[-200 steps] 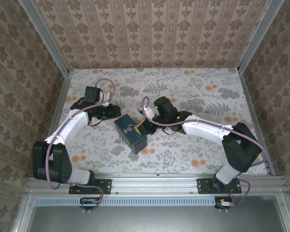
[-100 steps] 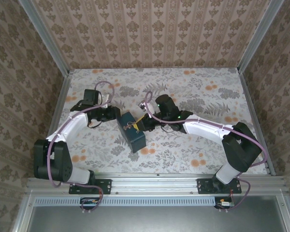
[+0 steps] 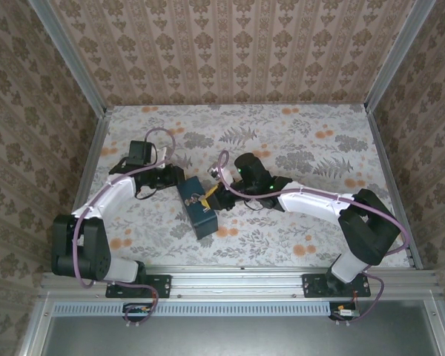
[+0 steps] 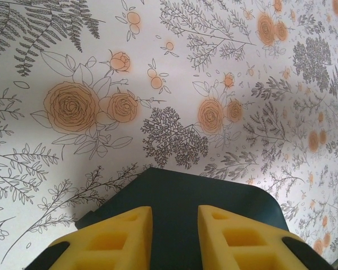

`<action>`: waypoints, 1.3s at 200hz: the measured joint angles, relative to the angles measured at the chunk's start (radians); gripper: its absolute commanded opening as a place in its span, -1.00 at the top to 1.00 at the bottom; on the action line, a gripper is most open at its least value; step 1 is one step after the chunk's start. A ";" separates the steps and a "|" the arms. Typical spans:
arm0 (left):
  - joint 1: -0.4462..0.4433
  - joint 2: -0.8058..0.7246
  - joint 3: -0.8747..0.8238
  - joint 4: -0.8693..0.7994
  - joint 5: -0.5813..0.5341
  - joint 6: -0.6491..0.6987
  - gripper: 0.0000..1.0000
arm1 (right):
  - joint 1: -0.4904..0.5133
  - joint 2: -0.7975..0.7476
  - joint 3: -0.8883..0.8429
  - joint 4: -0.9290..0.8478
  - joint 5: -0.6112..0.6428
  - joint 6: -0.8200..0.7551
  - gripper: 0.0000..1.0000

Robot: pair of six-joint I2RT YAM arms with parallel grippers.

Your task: Unlock the padlock with the key

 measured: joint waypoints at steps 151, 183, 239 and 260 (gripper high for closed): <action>-0.049 -0.210 0.055 -0.057 0.076 0.495 0.12 | -0.051 0.143 0.079 0.080 -0.156 0.105 0.57; -0.037 -0.257 0.092 -0.115 0.172 0.796 0.10 | -0.083 0.146 0.097 0.106 -0.215 0.222 0.57; -0.021 -0.166 0.178 -0.281 0.245 1.093 0.11 | -0.130 0.171 0.137 0.117 -0.260 0.369 0.53; -0.016 -0.193 0.117 -0.233 0.196 1.070 0.10 | -0.125 0.158 0.141 0.047 -0.233 0.317 0.40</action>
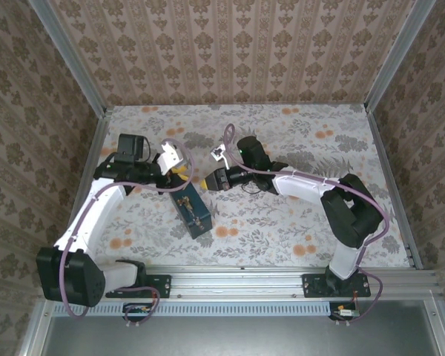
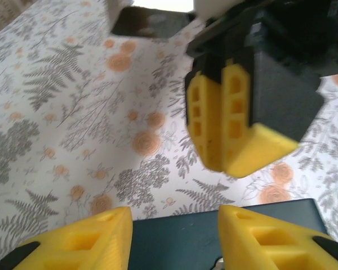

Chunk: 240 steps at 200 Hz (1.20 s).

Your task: Unlock the padlock with the key

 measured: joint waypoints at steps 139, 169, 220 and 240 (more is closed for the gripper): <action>0.169 0.061 -0.029 0.125 -0.327 -0.675 0.17 | 0.312 -0.181 0.050 -0.355 0.596 -0.322 0.04; 0.169 0.061 -0.035 0.126 -0.332 -0.713 0.19 | 0.343 -0.172 0.068 -0.358 0.673 -0.332 0.01; 0.147 0.061 -0.035 0.124 -0.330 -0.721 0.21 | 0.365 -0.090 0.097 -0.357 0.728 -0.331 -0.01; 0.147 0.061 -0.035 0.121 -0.330 -0.720 0.21 | 0.371 -0.068 0.097 -0.357 0.743 -0.331 0.01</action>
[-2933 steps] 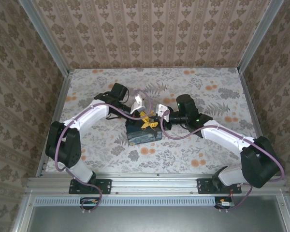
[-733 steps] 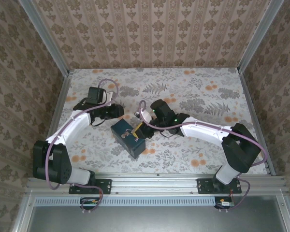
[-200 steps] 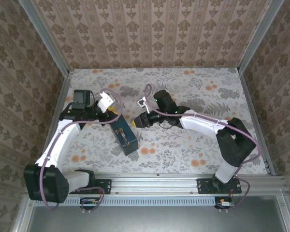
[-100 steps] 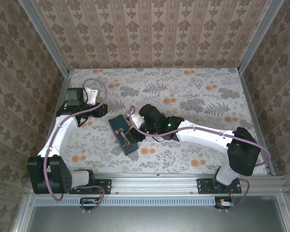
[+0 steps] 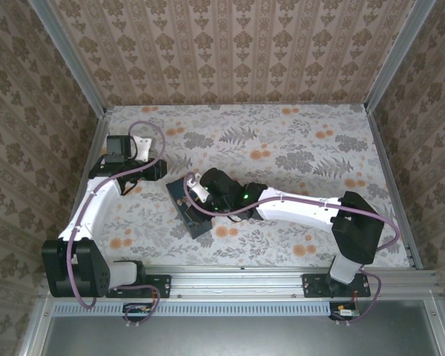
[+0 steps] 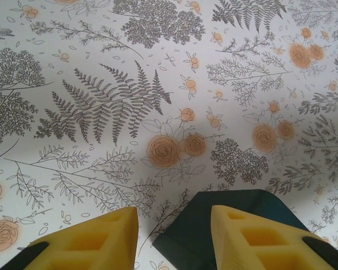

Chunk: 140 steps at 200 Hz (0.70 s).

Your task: Unlock the padlock with the key

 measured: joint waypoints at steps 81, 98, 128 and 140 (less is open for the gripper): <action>-0.016 0.000 -0.001 -0.010 0.001 0.000 0.23 | 0.011 0.009 0.002 -0.001 0.075 -0.040 0.46; -0.026 0.000 -0.001 -0.019 0.001 0.000 0.23 | 0.007 0.004 0.003 -0.020 0.077 -0.088 0.46; -0.034 -0.001 -0.001 -0.034 0.001 0.000 0.24 | 0.001 -0.002 0.039 -0.113 0.077 -0.188 0.45; -0.040 -0.001 -0.001 -0.037 0.001 0.000 0.24 | -0.001 -0.002 0.064 -0.148 0.077 -0.228 0.46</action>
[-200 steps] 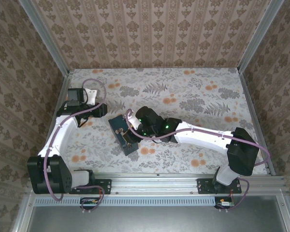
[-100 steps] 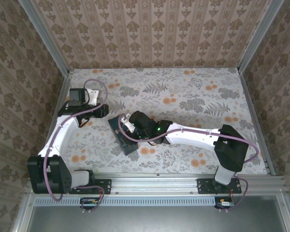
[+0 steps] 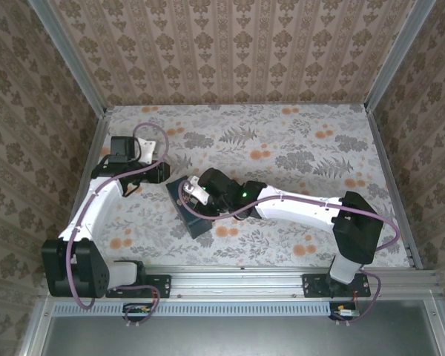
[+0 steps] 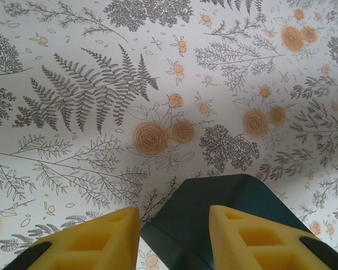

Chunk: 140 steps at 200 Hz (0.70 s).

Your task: Unlock the padlock with the key

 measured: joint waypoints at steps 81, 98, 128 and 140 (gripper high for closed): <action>-0.019 0.000 -0.006 -0.008 -0.004 -0.014 0.26 | 0.000 0.003 0.072 -0.096 0.067 -0.201 0.41; -0.019 0.000 -0.009 -0.010 -0.010 -0.014 0.26 | 0.000 0.003 0.071 -0.093 0.068 -0.200 0.29; -0.018 0.000 -0.010 -0.009 -0.011 -0.015 0.26 | -0.004 -0.027 0.044 -0.077 0.061 -0.196 0.14; -0.018 0.000 -0.010 -0.009 -0.010 -0.015 0.26 | -0.017 -0.042 0.044 -0.077 0.035 -0.188 0.10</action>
